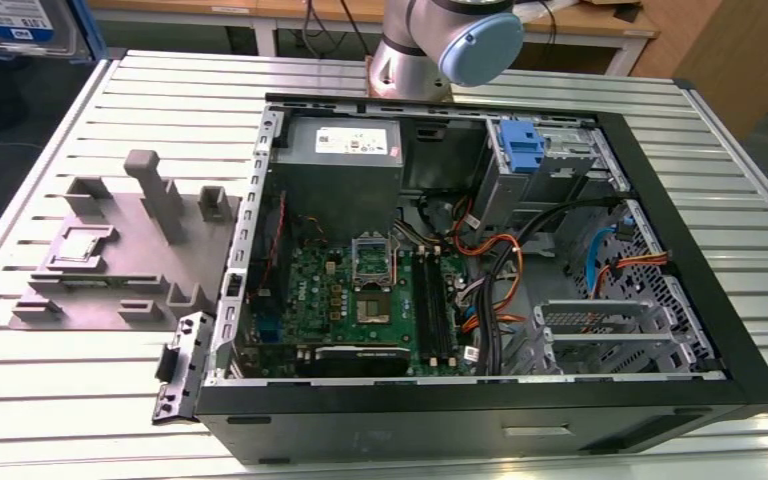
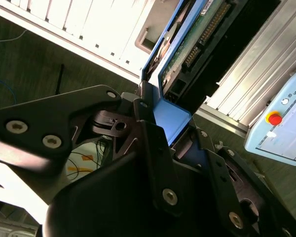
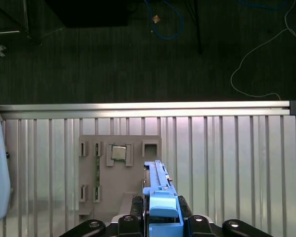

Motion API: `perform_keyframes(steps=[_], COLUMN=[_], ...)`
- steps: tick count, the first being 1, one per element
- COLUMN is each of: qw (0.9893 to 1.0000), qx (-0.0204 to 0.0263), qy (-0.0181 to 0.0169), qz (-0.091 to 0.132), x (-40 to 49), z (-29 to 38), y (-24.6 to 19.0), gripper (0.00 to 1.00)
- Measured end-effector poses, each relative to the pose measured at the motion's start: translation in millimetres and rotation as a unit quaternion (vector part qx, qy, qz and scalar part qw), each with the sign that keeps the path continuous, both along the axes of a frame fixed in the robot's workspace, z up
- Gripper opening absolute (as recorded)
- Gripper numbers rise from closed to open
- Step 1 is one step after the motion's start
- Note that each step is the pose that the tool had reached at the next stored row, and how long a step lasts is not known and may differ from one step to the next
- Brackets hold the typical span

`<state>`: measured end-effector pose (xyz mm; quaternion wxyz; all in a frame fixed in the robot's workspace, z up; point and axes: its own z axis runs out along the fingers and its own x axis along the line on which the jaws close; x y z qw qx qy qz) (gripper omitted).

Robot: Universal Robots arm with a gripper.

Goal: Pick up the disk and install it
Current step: 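Pick up the disk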

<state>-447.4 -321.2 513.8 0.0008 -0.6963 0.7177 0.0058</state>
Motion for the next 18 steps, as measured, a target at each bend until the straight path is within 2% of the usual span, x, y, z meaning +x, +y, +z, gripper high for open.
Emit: perform_keyframes(steps=[11, 18], qw=[1.0, 1.0], qx=[0.0, 0.0], qy=[0.0, 0.0], qz=[0.0, 0.0], x=[0.0, 0.0], z=[2.5, 7.6], y=[0.0, 0.0], gripper=[0.37, 0.37])
